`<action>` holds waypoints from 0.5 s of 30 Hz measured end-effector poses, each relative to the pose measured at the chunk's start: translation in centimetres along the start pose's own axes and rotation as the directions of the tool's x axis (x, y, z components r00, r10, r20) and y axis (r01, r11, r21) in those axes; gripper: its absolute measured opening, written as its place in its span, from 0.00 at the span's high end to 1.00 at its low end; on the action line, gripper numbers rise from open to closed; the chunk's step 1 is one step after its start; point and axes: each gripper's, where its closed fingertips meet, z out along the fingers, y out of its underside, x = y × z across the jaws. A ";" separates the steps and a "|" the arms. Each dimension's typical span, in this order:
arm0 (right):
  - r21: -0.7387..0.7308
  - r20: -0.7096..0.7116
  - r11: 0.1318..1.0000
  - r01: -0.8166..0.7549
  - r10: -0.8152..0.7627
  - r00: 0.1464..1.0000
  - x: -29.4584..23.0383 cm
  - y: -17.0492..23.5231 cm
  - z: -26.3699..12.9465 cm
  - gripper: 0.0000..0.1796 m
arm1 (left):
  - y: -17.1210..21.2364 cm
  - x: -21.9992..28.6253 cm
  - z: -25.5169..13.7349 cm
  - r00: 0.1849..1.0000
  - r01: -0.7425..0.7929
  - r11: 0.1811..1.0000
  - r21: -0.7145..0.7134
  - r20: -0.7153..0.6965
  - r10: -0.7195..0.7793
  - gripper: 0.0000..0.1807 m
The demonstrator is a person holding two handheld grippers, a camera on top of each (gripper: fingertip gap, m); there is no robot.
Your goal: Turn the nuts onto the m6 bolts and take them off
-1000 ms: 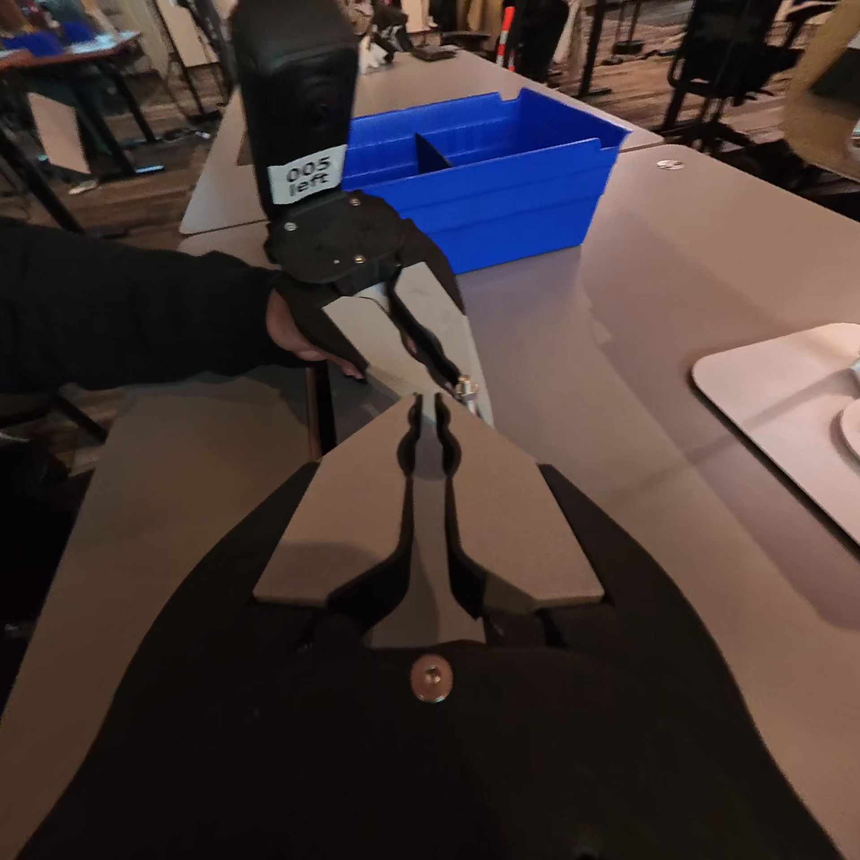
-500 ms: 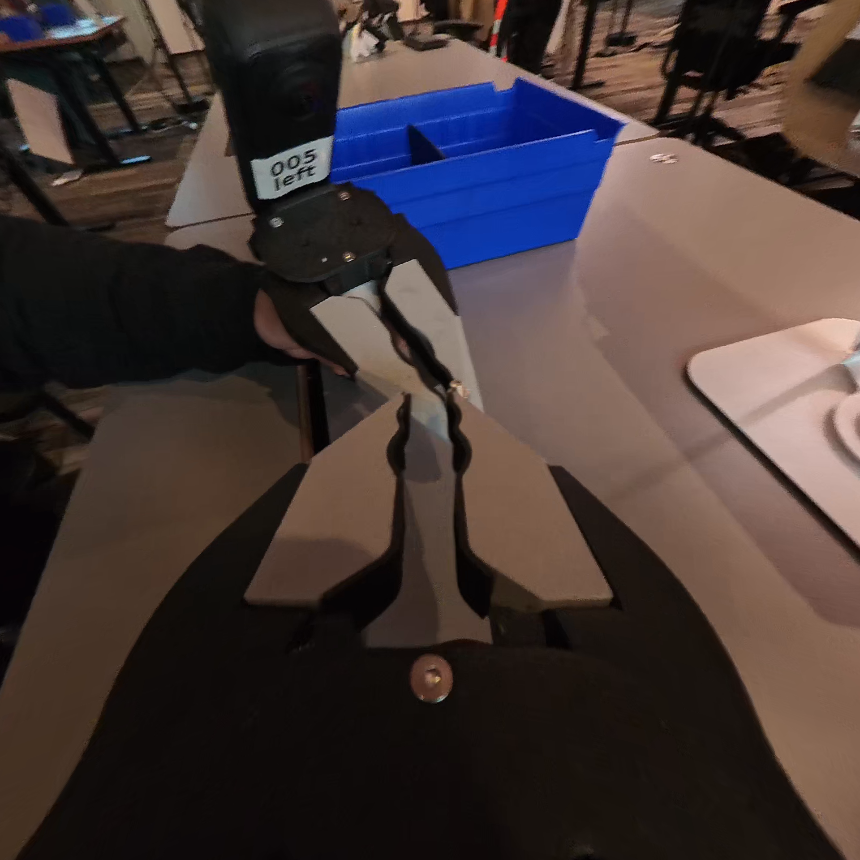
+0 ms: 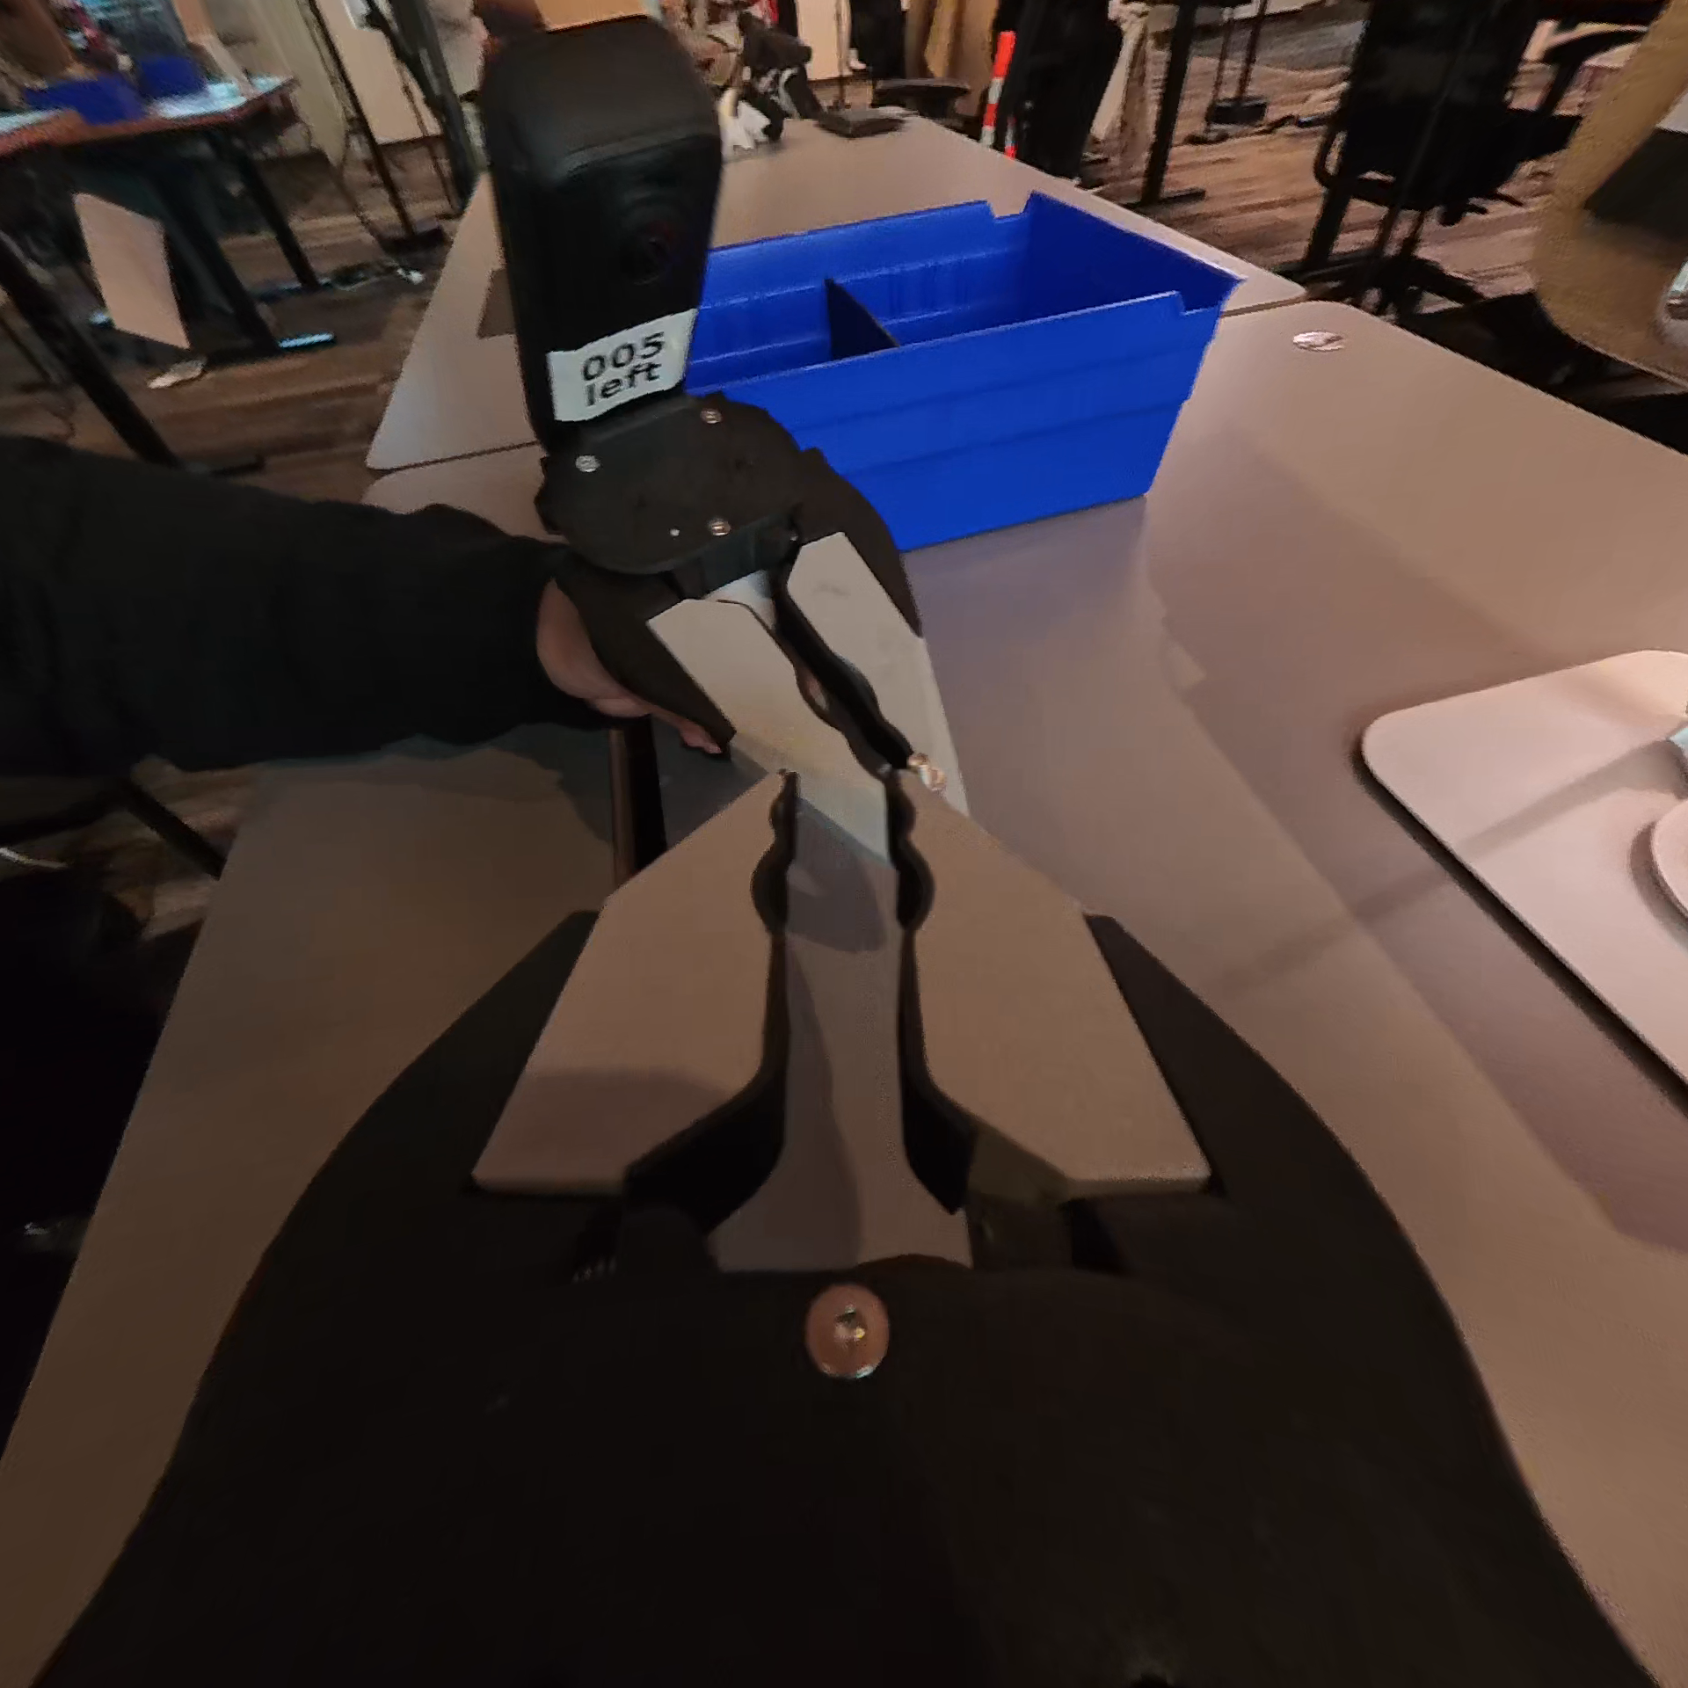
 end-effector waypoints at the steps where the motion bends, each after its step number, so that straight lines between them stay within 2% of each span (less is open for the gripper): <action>1: -0.002 -0.021 1.000 -0.007 0.007 1.000 0.4 0.1 0.0 0.86 | 0.0 0.1 0.0 1.000 -0.006 1.000 -0.004 -0.001 0.006 0.99; 5: -0.030 -0.058 0.999 -0.014 0.012 0.998 1.1 0.8 0.6 0.78 | 0.0 0.5 0.1 1.000 -0.020 1.000 -0.001 -0.016 0.020 0.99; 9: -0.073 -0.015 0.997 0.006 -0.007 1.000 0.1 1.4 1.2 0.79 | 0.0 0.4 0.1 1.000 -0.017 1.000 -0.001 -0.012 0.017 0.99; 10: -0.077 -0.019 0.997 0.014 -0.016 1.000 0.1 1.4 1.1 0.81 | 0.0 0.3 0.1 1.000 -0.016 1.000 0.000 -0.007 0.016 0.99; 11: -0.081 -0.009 0.996 0.025 -0.025 1.000 -0.1 1.4 0.9 0.86 | 0.0 0.2 0.1 1.000 -0.012 1.000 -0.002 0.001 0.012 0.99; 12: -0.065 0.040 0.997 0.032 -0.029 0.999 -0.9 1.2 0.7 0.98 | 0.1 0.0 0.1 1.000 -0.004 1.000 -0.006 0.007 0.004 0.99; 14: -0.028 0.086 0.999 0.017 -0.015 0.996 -1.6 0.4 0.4 1.00 | 0.0 0.0 0.0 1.000 0.004 1.000 -0.002 0.000 -0.004 0.99; 15: -0.026 0.069 1.000 0.016 -0.014 0.998 -1.3 0.3 0.3 0.98 | 0.0 0.0 0.0 1.000 0.001 1.000 -0.001 -0.003 -0.001 0.99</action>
